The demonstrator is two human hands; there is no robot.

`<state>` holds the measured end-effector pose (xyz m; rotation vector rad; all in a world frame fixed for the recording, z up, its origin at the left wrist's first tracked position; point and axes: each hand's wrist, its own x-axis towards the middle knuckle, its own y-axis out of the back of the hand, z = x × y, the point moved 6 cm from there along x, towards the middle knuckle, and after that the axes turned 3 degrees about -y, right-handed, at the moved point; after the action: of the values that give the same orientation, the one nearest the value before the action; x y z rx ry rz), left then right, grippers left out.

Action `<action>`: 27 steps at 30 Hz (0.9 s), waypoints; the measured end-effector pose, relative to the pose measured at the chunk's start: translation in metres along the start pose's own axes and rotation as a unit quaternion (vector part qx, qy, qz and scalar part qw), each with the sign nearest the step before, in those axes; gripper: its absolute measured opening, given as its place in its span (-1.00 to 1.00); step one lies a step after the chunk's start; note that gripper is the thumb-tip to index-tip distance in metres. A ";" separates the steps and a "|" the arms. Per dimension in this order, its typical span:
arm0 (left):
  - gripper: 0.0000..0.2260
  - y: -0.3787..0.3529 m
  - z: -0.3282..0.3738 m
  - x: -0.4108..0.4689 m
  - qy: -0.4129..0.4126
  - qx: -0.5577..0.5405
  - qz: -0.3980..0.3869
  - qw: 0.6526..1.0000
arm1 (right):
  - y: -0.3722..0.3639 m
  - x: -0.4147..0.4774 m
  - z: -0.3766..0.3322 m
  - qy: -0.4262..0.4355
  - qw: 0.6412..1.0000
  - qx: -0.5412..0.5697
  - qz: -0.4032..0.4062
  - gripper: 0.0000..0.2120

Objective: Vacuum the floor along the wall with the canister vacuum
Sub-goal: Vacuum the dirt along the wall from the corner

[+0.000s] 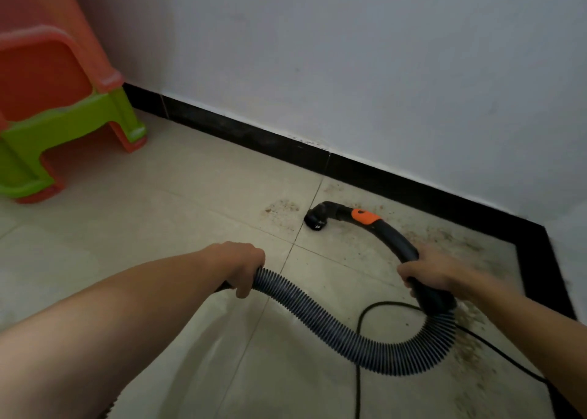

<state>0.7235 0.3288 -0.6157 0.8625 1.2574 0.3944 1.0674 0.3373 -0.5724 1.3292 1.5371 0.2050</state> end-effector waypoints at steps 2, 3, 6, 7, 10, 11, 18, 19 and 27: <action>-0.69 0.003 -0.007 -0.006 0.006 -0.002 0.008 1.000 | -0.006 0.004 -0.003 0.007 1.000 -0.001 0.014 -0.81; -0.69 0.006 -0.011 -0.009 0.011 -0.008 0.014 1.000 | -0.012 0.005 -0.005 0.011 1.000 -0.005 -0.001 -0.79; -0.73 0.006 -0.022 -0.019 0.030 -0.036 0.014 0.999 | -0.024 0.007 -0.015 0.019 0.999 -0.008 -0.050 -0.74; -0.74 0.005 -0.025 -0.022 0.037 -0.040 0.013 0.998 | -0.023 0.010 -0.019 0.021 0.999 -0.002 -0.038 -0.74; -0.71 0.004 -0.043 -0.033 0.060 -0.029 0.037 0.997 | -0.021 0.023 -0.037 0.033 0.999 0.009 0.015 -0.76; -0.70 0.004 -0.049 -0.036 0.068 -0.029 0.043 0.996 | -0.023 0.027 -0.045 0.037 0.999 0.008 0.011 -0.78; -0.70 -0.015 -0.066 -0.041 0.092 -0.036 0.027 0.995 | -0.045 0.037 -0.078 0.068 0.997 -0.019 0.016 -0.74; -0.70 -0.016 -0.067 -0.041 0.091 -0.035 0.028 0.995 | -0.049 0.037 -0.081 0.082 0.996 -0.025 -0.003 -0.75; -0.69 -0.015 -0.066 -0.039 0.086 -0.029 0.023 0.996 | -0.052 0.038 -0.089 0.108 0.992 -0.026 -0.055 -0.77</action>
<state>0.6469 0.3154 -0.6056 0.8217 1.3790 0.5480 0.9730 0.3899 -0.5912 1.2088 1.7682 0.3257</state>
